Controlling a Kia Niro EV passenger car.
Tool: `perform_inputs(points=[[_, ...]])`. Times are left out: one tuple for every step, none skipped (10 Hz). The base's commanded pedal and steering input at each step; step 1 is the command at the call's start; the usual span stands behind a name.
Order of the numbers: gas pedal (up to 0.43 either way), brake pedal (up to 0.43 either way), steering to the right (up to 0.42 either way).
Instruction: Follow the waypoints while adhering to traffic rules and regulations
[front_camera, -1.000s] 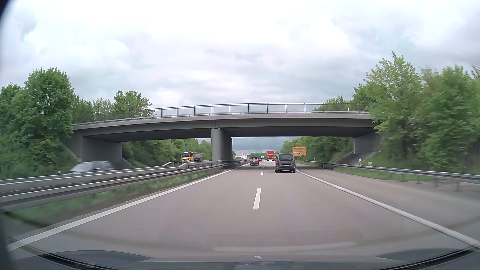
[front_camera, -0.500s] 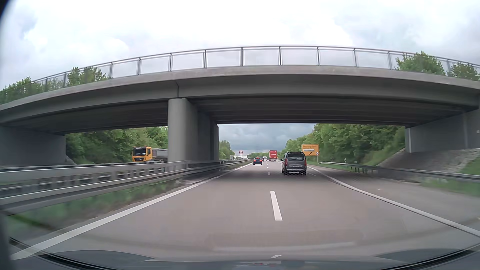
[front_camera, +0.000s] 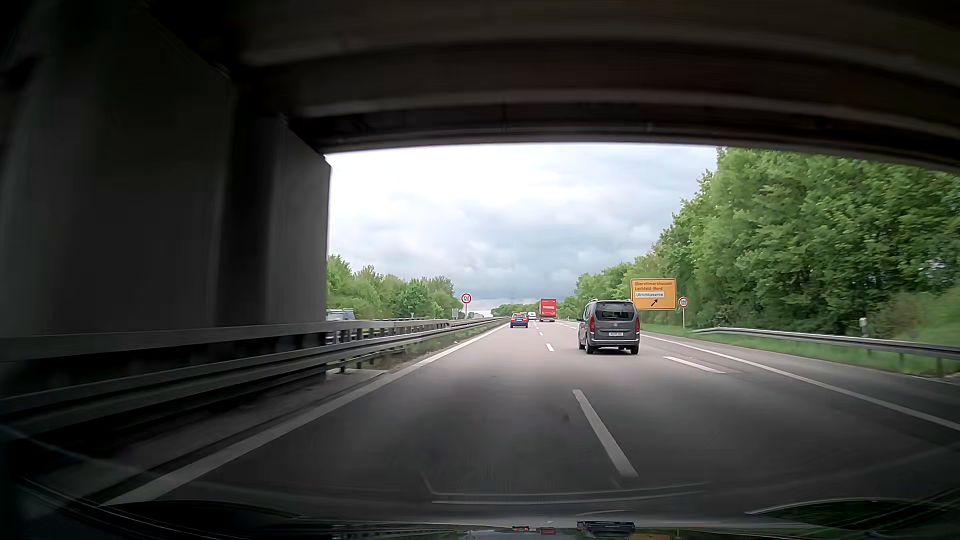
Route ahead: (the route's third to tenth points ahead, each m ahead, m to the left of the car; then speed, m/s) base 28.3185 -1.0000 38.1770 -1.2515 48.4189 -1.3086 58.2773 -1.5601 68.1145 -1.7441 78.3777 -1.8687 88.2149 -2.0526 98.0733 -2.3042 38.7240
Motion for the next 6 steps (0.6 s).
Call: perform_inputs(points=[[0.197,0.012,0.002],[0.197,0.012,0.002],[0.197,0.012,0.002],[0.197,0.012,0.003],[0.189,0.012,0.003],[0.177,0.012,0.003]])
